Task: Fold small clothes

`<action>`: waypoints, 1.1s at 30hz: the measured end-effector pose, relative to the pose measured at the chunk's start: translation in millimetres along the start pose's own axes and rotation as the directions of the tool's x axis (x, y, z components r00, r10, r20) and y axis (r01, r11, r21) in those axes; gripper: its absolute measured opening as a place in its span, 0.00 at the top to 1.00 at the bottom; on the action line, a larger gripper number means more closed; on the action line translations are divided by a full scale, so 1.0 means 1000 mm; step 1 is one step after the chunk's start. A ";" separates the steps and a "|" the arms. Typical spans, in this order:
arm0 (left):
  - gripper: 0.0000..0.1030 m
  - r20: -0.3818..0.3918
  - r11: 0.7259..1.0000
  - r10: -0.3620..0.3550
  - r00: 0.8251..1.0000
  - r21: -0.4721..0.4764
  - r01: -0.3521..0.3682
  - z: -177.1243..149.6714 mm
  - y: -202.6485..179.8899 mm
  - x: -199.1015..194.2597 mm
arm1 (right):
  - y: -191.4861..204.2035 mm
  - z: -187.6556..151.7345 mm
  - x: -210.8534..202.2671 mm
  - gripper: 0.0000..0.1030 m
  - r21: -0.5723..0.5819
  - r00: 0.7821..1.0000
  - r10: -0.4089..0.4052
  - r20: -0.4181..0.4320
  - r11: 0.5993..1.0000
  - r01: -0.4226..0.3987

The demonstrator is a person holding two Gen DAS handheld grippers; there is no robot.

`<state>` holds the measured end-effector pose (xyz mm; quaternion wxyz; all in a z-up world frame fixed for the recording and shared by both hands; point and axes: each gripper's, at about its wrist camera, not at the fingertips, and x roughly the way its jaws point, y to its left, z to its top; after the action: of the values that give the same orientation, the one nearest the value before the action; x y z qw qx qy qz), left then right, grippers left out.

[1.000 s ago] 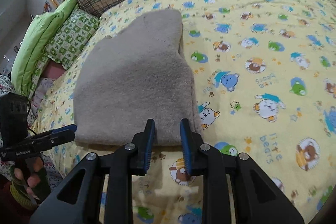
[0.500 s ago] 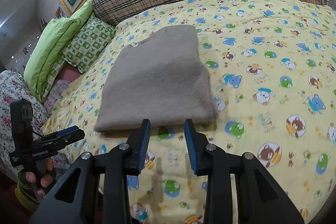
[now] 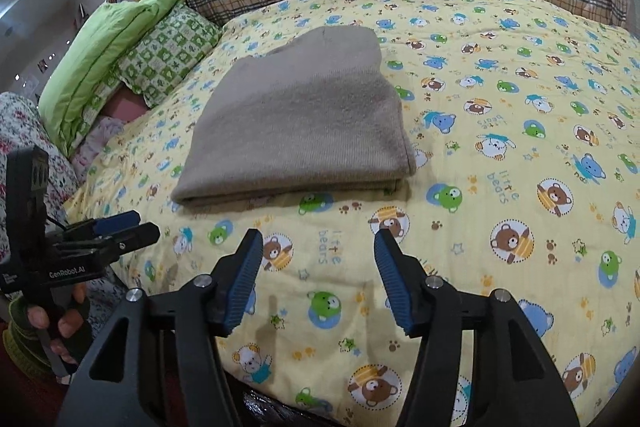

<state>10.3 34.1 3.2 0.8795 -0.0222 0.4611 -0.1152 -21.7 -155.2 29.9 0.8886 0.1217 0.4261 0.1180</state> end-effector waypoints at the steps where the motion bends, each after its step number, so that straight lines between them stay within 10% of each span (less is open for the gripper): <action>1: 0.24 0.002 1.000 0.010 1.000 0.004 -0.010 0.000 0.000 -0.001 | 0.001 -0.001 0.000 0.40 -0.003 1.000 -0.002 0.000 1.000 0.002; 15: 0.18 0.064 0.995 0.098 0.993 0.022 -0.100 0.040 0.002 -0.007 | 0.015 0.028 0.005 0.18 -0.085 1.000 -0.004 0.017 0.996 0.006; 33: 0.18 0.096 0.984 0.179 0.979 -0.011 -0.179 0.074 0.003 0.013 | 0.021 0.062 0.036 0.17 -0.105 1.000 0.009 -0.008 0.994 -0.010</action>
<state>78.3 29.1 34.4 0.9075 0.0126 0.4184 -0.0340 46.8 -131.4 47.9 0.8917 0.0764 0.4219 0.1450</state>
